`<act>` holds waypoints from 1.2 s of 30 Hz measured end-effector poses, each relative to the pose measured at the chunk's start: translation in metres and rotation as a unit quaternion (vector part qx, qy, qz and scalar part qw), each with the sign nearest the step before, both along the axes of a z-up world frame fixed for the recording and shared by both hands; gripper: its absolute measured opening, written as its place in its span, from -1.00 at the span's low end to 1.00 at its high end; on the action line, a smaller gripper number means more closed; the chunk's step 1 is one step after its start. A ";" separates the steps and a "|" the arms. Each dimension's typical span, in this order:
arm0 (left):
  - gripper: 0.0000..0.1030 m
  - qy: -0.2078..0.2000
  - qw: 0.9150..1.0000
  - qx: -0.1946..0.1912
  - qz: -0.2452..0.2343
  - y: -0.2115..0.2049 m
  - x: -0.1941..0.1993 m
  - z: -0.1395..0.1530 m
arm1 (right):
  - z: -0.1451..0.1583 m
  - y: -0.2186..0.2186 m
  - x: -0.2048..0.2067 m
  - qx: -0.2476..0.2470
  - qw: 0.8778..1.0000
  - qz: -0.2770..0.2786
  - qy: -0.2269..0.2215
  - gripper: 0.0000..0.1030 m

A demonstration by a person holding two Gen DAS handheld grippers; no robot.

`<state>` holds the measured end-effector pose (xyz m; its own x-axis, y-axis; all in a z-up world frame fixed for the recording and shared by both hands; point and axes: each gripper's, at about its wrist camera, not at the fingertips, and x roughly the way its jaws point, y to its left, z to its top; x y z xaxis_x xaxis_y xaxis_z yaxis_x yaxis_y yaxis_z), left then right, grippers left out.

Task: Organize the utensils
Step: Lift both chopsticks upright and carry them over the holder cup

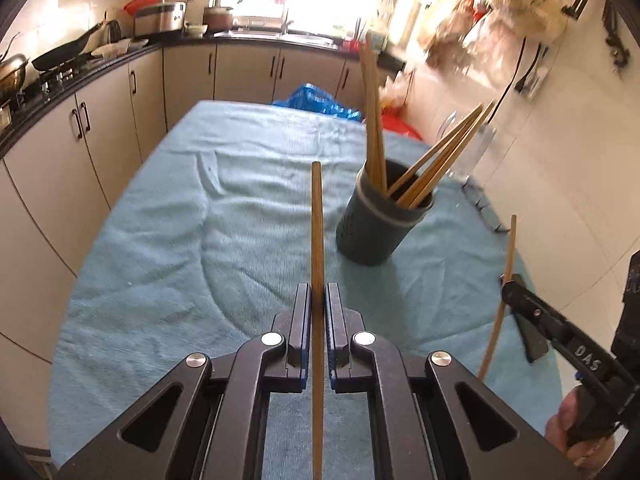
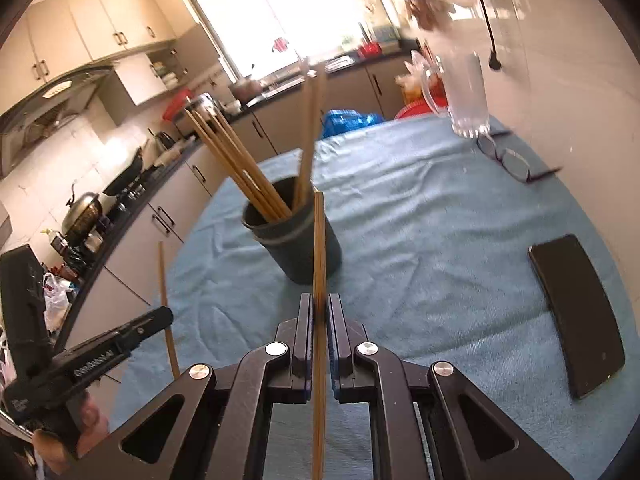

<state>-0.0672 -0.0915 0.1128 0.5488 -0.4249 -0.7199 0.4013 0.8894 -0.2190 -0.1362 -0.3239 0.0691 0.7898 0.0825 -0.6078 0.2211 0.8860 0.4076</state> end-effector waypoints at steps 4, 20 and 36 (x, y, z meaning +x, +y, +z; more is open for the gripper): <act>-0.88 -0.015 1.000 -0.014 -0.003 0.007 -0.008 0.014 | 0.011 0.008 -0.006 -0.013 1.000 0.000 -0.018 -0.86; -0.88 -0.038 0.999 -0.024 -0.006 0.010 -0.022 0.032 | 0.029 0.018 -0.020 -0.022 0.999 -0.004 -0.050 -0.86; -0.88 -0.045 0.999 -0.027 -0.012 0.007 -0.024 0.038 | 0.037 0.012 -0.026 -0.019 0.998 -0.011 -0.065 -0.86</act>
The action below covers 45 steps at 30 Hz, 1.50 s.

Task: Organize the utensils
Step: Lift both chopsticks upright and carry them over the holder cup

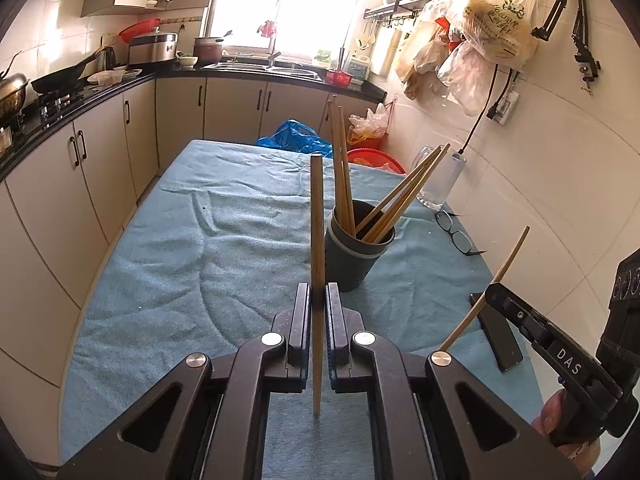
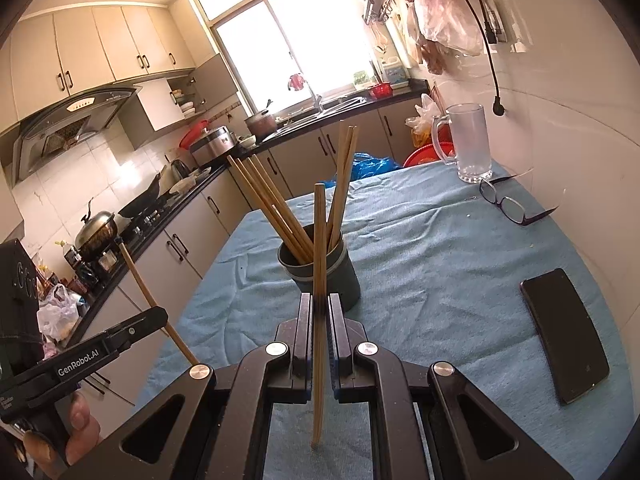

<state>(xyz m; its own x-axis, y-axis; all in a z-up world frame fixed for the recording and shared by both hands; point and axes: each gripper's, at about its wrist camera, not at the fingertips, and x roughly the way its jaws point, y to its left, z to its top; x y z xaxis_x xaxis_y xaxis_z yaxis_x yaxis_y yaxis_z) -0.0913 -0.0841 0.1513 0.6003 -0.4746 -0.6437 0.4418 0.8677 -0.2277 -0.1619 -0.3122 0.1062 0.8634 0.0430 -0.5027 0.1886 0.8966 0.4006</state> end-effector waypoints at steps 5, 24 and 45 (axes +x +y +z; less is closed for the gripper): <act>-0.88 -0.002 1.000 -0.002 0.000 0.000 0.000 0.003 | 0.002 -0.003 -0.001 0.001 1.000 -0.004 -0.004 -0.86; -0.88 -0.012 1.000 0.000 -0.007 -0.008 -0.002 0.012 | 0.016 -0.006 -0.012 0.001 1.000 -0.009 -0.024 -0.86; -0.88 -0.024 1.000 -0.002 -0.009 -0.011 0.003 0.032 | 0.037 -0.014 -0.017 -0.003 0.999 -0.013 -0.044 -0.86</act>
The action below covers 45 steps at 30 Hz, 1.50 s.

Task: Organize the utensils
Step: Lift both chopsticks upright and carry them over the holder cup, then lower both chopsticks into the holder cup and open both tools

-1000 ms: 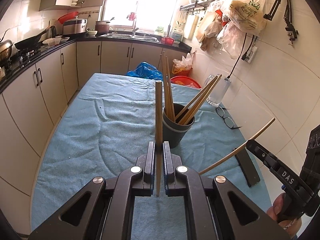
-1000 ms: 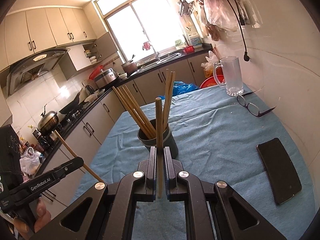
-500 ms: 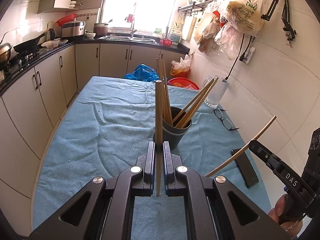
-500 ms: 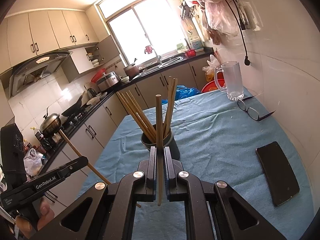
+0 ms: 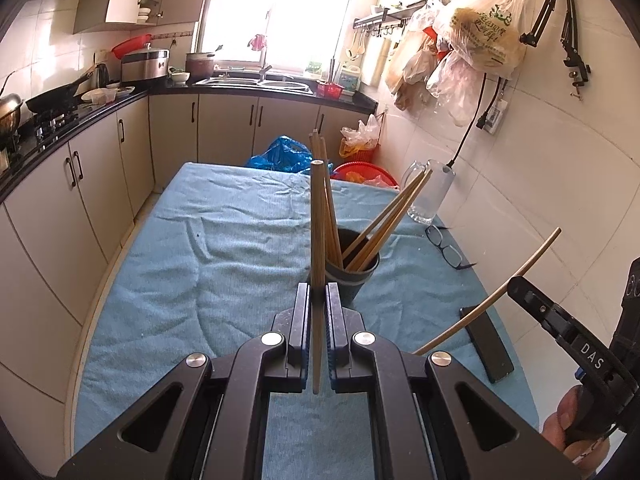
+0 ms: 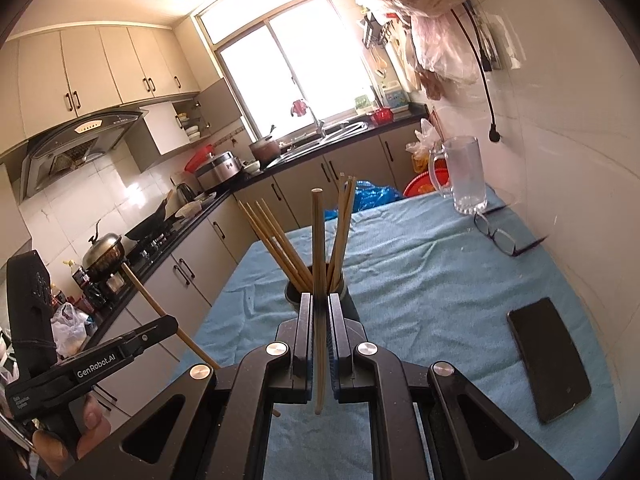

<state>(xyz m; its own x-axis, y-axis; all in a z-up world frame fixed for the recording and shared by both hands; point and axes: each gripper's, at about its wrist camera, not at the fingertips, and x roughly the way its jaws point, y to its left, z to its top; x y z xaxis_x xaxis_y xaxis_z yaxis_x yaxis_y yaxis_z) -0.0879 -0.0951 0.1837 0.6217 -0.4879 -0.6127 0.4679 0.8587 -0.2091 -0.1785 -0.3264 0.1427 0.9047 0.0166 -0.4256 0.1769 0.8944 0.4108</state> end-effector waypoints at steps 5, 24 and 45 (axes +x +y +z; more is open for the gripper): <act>-0.88 -0.011 1.000 -0.005 0.001 -0.003 0.004 0.017 | 0.013 -0.006 0.002 0.001 1.000 0.000 -0.011 -0.86; -0.88 -0.057 0.997 -0.043 0.004 -0.026 0.054 0.096 | 0.067 -0.046 0.051 0.024 0.998 -0.028 -0.046 -0.86; -0.88 0.010 0.999 -0.043 0.004 -0.058 0.125 0.018 | 0.020 -0.047 0.131 0.014 0.999 -0.031 0.001 -0.86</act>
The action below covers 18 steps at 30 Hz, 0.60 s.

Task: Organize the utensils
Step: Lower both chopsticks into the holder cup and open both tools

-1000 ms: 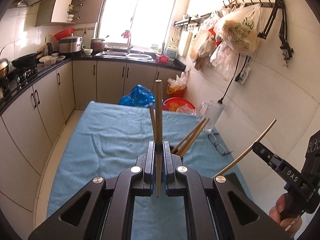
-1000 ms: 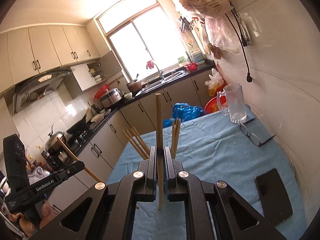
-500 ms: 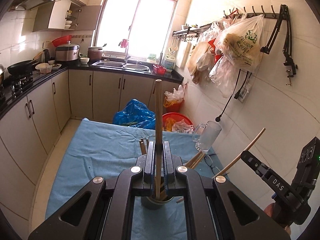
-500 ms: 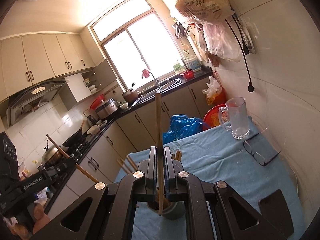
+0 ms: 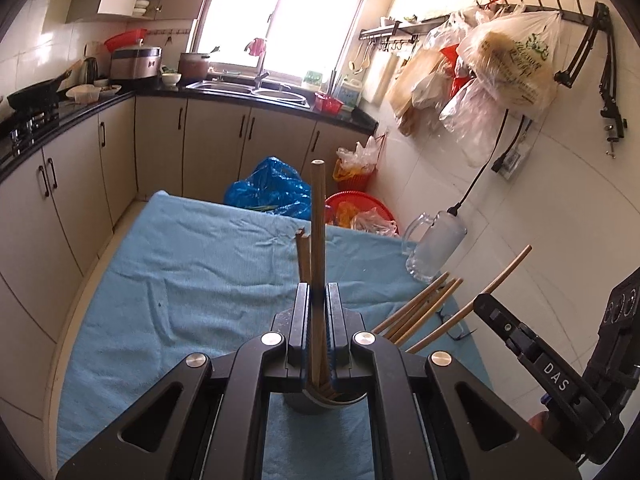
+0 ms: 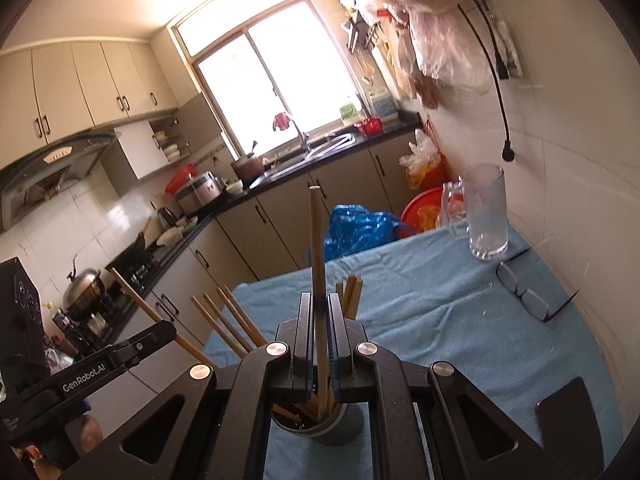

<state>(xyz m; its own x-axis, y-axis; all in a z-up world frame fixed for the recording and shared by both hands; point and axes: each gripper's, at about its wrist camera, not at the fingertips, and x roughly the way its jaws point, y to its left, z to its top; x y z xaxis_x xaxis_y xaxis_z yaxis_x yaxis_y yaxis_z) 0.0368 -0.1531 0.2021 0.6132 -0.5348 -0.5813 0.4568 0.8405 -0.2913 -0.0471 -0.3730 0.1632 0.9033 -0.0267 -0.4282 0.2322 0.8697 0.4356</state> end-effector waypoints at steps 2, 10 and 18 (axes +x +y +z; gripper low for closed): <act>-0.88 0.002 1.000 0.000 0.000 0.001 0.002 -0.004 | -0.006 0.002 0.004 0.002 1.000 0.004 0.008 -0.86; -0.62 0.000 1.000 -0.004 0.005 0.008 0.005 -0.005 | -0.010 -0.002 0.006 0.003 1.000 -0.002 0.015 -0.79; -0.06 -0.024 0.999 0.001 0.034 0.022 -0.008 0.001 | 0.000 -0.006 -0.015 -0.008 0.999 -0.031 0.002 -0.07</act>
